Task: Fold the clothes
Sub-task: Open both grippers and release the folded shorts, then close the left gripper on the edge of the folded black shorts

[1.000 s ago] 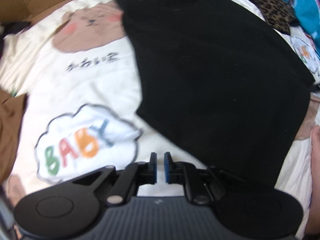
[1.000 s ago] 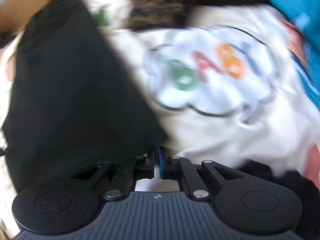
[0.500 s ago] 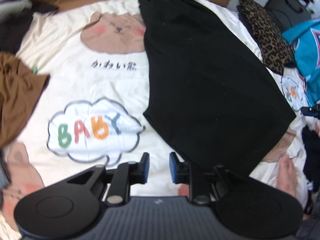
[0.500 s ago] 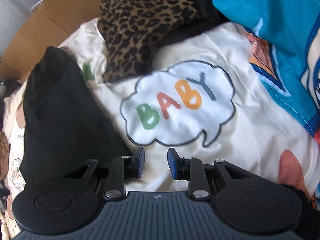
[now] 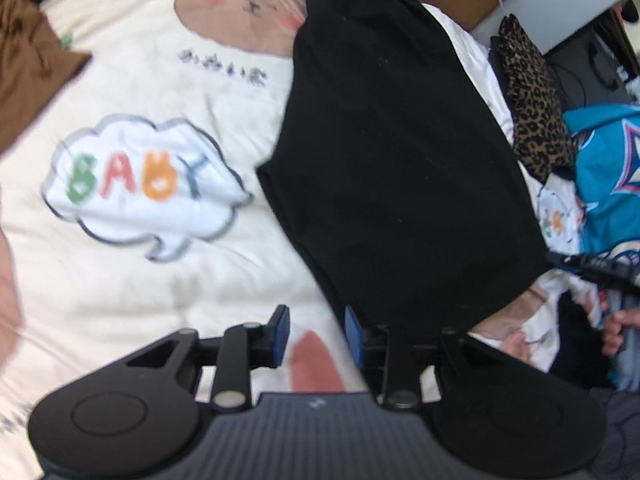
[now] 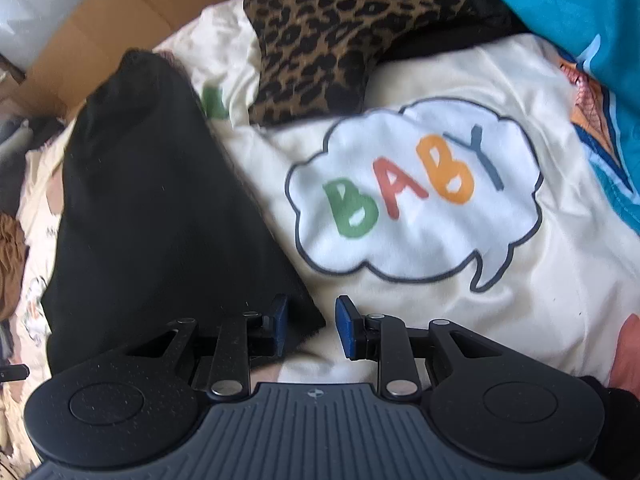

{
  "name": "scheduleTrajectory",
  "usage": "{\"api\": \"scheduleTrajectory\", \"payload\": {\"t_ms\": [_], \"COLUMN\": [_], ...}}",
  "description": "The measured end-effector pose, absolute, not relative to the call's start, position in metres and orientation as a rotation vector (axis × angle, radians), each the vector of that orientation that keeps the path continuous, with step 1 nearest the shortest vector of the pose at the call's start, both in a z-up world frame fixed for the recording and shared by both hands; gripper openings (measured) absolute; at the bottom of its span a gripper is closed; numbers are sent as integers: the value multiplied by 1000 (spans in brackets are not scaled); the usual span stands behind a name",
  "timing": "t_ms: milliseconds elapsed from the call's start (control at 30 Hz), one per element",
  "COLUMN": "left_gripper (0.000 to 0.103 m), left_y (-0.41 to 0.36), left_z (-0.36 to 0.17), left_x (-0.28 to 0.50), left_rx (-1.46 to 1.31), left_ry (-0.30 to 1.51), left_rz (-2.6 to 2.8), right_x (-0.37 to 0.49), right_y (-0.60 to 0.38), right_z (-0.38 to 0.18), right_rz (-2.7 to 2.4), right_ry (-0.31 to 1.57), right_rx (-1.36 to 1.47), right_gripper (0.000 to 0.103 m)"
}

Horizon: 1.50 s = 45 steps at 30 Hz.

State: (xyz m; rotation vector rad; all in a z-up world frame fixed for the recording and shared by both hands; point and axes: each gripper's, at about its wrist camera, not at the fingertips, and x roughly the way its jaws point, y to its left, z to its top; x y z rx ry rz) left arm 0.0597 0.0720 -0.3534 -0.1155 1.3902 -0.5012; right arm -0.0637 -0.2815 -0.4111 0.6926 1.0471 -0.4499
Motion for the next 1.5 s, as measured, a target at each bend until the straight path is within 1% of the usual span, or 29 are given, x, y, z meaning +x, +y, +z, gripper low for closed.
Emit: {"api": "scheduleTrajectory", "payload": {"t_ms": [133, 200, 367, 467, 733, 1000, 1200, 1233, 1300, 1367, 1400, 1467, 1500], "left_gripper": [33, 40, 43, 51, 51, 51, 50, 49, 35, 31, 26, 20, 19], "left_y": [69, 69, 74, 78, 83, 80, 77, 77, 77, 75, 75, 76, 77], "left_z": [-370, -380, -403, -409, -423, -434, -440, -440, -441, -440, -439, -437, -437], "left_x": [55, 54, 51, 49, 48, 54, 55, 54, 52, 50, 49, 48, 48], "left_rx": [-224, -260, -346, -406, -539, -541, -606, -626, -660, -651, -644, -634, -631], "left_ry": [1433, 1459, 1522, 1543, 1559, 1577, 1542, 1540, 1545, 1543, 1541, 1538, 1537], "left_rz": [-537, -542, -529, -530, -559, -593, -603, -609, -637, -655, -661, -672, -679], "right_x": [-61, -58, -49, -47, -52, -56, -53, -53, -53, -54, -55, -57, -57], "right_y": [-278, -275, -272, -270, -267, -269, -267, -267, -267, -267, -268, -268, -268], "right_z": [-414, -414, -412, -412, -415, -418, -417, -417, -417, -417, -417, -418, -418], "right_rz": [-451, -456, -481, -475, -479, -486, -478, -477, -473, -472, -474, -479, -481], "right_ry": [1074, 1099, 1161, 1184, 1201, 1197, 1217, 1220, 1223, 1223, 1221, 1216, 1214], "right_rx": [671, 651, 629, 603, 631, 675, 656, 654, 652, 653, 657, 668, 673], "right_gripper": [33, 32, 32, 32, 32, 32, 32, 32, 32, 32, 32, 32, 32]}}
